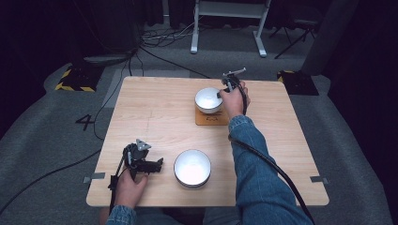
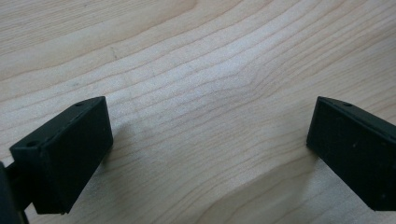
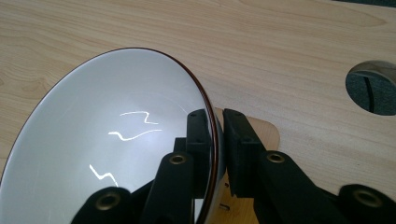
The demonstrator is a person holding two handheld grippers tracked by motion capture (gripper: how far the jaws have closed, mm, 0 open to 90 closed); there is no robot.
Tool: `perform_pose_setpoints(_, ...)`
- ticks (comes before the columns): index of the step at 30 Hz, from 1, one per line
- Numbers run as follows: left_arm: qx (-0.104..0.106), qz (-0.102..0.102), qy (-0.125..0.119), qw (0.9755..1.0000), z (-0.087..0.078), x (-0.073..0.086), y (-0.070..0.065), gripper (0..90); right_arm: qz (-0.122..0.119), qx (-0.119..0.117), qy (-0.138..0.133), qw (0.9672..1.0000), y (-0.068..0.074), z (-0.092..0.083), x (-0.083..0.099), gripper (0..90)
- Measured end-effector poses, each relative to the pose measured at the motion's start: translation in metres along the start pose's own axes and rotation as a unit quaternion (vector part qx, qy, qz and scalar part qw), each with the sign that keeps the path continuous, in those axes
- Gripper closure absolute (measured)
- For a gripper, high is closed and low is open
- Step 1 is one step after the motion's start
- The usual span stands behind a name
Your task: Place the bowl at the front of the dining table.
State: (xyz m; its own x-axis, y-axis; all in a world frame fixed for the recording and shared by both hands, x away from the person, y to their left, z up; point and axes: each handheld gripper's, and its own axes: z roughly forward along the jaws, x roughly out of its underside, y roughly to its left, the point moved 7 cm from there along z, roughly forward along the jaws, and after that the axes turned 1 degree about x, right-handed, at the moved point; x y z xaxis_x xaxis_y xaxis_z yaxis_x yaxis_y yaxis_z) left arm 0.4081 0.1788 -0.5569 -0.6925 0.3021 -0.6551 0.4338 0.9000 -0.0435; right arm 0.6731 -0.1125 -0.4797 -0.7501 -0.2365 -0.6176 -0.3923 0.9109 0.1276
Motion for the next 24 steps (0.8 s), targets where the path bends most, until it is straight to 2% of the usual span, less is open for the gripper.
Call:
perform_pose_setpoints(10,0.001,-0.001,0.001,1.0,0.0,0.0,0.0,0.4,0.004,-0.002,0.004,1.0,-0.002,0.01,0.008,81.7)
perform_pose_setpoints(15,0.001,-0.001,0.001,1.0,0.0,0.0,0.0,0.4,-0.007,-0.001,0.003,1.0,-0.002,0.011,0.009,82.0)
perform_pose_setpoints(22,0.0,0.0,0.0,1.0,0.0,0.0,0.0,0.4,-0.01,0.009,0.006,0.9999,-0.007,0.012,0.012,82.8)
perform_pose_setpoints(24,0.001,0.0,0.0,1.0,0.0,0.0,0.0,0.4,-0.018,0.017,0.009,0.9997,-0.01,0.012,0.014,82.4)
